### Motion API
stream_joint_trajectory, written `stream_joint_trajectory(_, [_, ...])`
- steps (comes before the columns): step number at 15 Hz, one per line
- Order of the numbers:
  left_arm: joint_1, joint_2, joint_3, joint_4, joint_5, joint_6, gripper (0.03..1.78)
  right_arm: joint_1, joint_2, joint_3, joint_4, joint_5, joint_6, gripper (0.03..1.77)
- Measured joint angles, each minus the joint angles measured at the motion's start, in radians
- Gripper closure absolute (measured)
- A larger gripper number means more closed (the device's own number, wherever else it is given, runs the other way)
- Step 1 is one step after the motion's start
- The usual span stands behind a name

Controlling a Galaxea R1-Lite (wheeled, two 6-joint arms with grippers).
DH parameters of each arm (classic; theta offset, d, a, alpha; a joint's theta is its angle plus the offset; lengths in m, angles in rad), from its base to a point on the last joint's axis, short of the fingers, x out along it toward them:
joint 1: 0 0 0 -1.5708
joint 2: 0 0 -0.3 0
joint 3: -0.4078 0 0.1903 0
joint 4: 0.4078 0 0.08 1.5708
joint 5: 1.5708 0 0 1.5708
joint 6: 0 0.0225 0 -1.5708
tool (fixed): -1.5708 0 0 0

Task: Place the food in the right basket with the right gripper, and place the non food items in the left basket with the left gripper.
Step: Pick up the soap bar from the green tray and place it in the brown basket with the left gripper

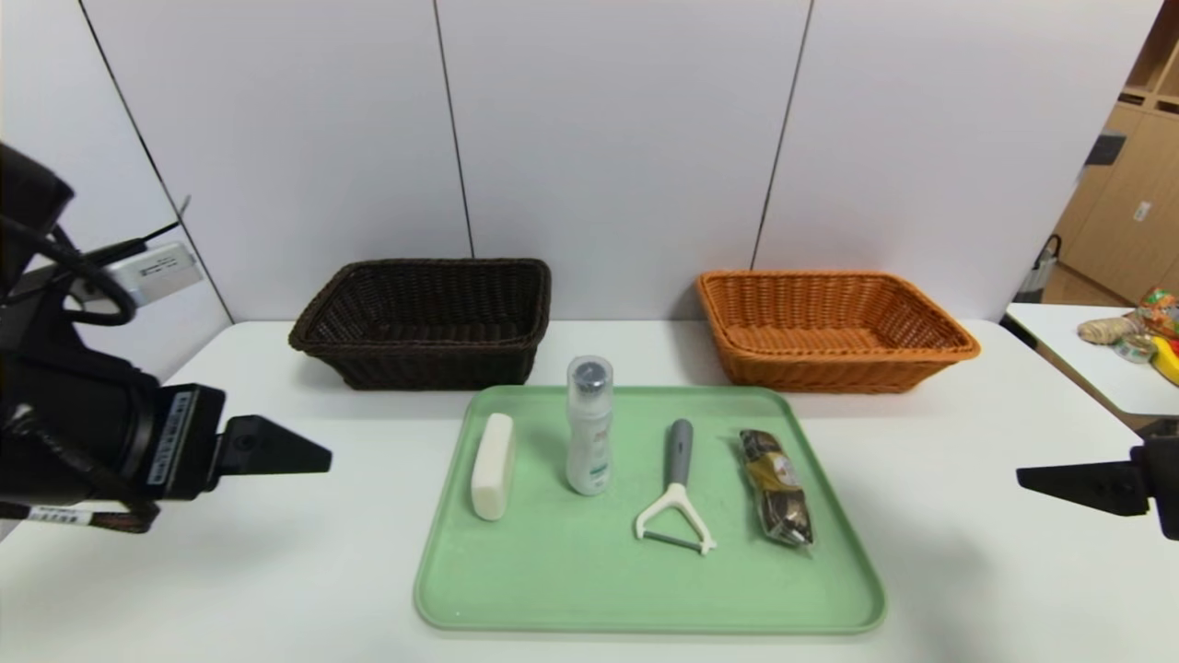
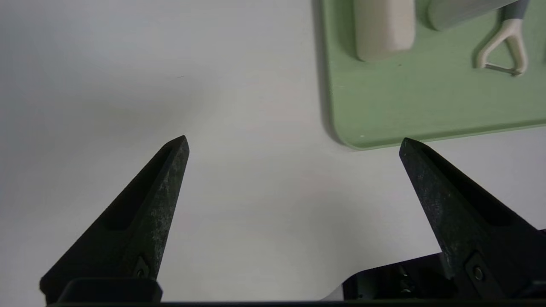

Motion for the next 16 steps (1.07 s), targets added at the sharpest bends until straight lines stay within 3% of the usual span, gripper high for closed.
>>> stream_joint_trajectory(2, [-0.107,0.081,-0.075,0.005,0.015,-0.101,0.06,0.038,0.071,-0.021,-0.024,-0.002,0.010,0.04])
stream_joint_trajectory(7, [-0.293,0.289,-0.229,0.007,0.104,-0.226,0.06,0.119,0.197,-0.067,-0.047,-0.006,0.093,0.04])
stream_joint_trajectory(10, [-0.354,0.397,-0.294,0.007,0.164,-0.265,0.06,0.154,0.232,-0.062,-0.067,-0.007,0.133,0.04])
stream_joint_trajectory(16, [-0.407,0.550,-0.357,0.003,0.289,-0.291,0.06,0.166,0.241,-0.052,-0.066,-0.007,0.137,0.04])
